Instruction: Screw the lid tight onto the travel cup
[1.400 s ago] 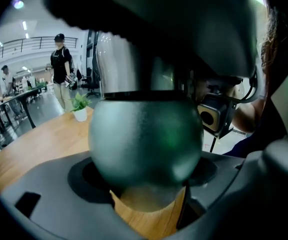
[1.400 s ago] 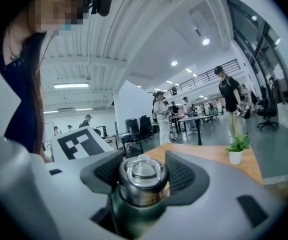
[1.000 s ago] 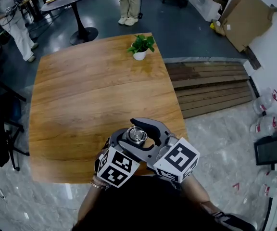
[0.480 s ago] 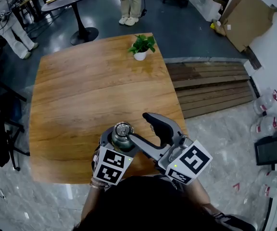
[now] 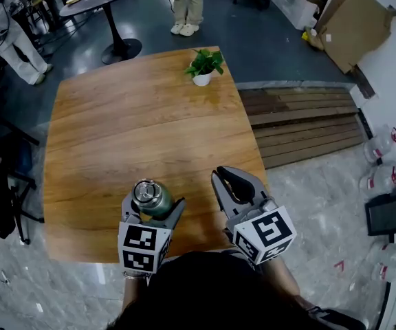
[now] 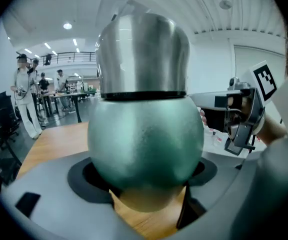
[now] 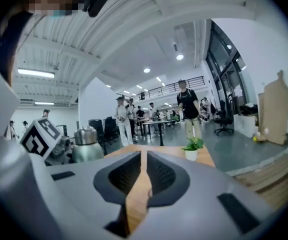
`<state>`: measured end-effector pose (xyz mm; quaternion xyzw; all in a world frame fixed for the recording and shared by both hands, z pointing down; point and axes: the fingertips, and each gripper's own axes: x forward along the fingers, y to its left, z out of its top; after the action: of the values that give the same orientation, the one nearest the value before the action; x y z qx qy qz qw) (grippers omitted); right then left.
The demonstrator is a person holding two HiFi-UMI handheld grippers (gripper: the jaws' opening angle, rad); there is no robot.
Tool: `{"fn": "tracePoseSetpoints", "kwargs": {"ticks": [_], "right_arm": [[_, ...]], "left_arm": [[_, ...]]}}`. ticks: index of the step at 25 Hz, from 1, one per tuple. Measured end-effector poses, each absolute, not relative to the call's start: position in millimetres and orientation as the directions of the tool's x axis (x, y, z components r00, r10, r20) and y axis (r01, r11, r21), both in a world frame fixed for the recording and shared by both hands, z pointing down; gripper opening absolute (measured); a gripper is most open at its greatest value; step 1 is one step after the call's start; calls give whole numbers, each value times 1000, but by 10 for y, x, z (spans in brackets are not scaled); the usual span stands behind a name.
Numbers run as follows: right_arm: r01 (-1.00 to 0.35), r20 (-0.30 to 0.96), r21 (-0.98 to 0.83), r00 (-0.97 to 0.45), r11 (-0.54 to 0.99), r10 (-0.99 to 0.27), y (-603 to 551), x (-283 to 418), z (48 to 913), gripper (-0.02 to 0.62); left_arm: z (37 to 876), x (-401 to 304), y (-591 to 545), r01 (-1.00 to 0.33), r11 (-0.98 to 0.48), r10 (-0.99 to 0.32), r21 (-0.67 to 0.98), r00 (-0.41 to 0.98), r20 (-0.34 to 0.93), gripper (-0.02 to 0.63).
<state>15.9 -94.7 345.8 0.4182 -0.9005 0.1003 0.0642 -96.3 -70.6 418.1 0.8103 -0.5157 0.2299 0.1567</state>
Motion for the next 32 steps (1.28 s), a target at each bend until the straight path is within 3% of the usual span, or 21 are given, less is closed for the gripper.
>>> {"fn": "tracePoseSetpoints", "kwargs": {"ticks": [5, 32], "right_arm": [[-784, 299, -57, -604, 618, -739, -926, 101, 3664, 31], [-744, 403, 6, -610, 668, -683, -888, 31, 3887, 20]], "left_arm": [[4157, -1045, -714, -923, -383, -776, 29, 339, 532, 400], [4236, -904, -689, -902, -431, -747, 5, 359, 560, 400]]}}
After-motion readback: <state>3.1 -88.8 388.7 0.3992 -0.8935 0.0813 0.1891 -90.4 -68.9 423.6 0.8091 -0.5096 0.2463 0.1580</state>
